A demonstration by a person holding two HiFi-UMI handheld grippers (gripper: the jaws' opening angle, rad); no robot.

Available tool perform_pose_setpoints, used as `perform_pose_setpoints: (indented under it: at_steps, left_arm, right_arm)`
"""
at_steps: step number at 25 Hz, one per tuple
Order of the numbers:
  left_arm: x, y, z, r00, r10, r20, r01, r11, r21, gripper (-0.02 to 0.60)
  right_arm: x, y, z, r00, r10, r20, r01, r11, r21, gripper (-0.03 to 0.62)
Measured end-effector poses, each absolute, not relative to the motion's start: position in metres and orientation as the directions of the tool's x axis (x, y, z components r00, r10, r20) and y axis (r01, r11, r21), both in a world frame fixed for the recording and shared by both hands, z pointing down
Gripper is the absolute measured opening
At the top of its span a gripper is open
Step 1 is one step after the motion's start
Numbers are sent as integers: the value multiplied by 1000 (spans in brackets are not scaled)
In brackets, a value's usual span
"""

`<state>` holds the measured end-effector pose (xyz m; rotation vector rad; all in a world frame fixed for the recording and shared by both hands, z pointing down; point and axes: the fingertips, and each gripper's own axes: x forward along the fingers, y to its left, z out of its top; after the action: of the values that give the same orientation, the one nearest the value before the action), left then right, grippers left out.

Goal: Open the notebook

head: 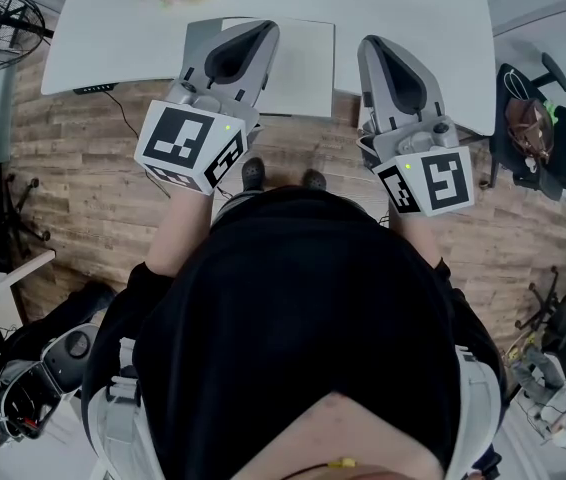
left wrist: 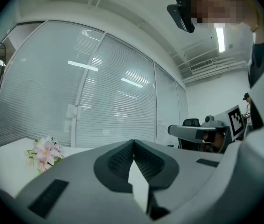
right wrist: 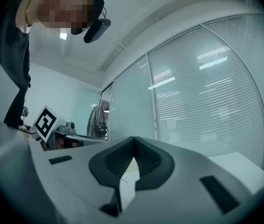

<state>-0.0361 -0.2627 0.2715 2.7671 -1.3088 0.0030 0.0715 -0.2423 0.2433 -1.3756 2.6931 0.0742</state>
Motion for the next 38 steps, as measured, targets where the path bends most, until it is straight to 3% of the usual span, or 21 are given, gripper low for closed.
perform_pose_setpoints:
  at_steps: [38]
  left_arm:
    - [-32,-260,260,657,-754,-14,-753,-657,48,11]
  right_arm:
    - [71,-251,243,-582,-804,-125,-809,588,-16,5]
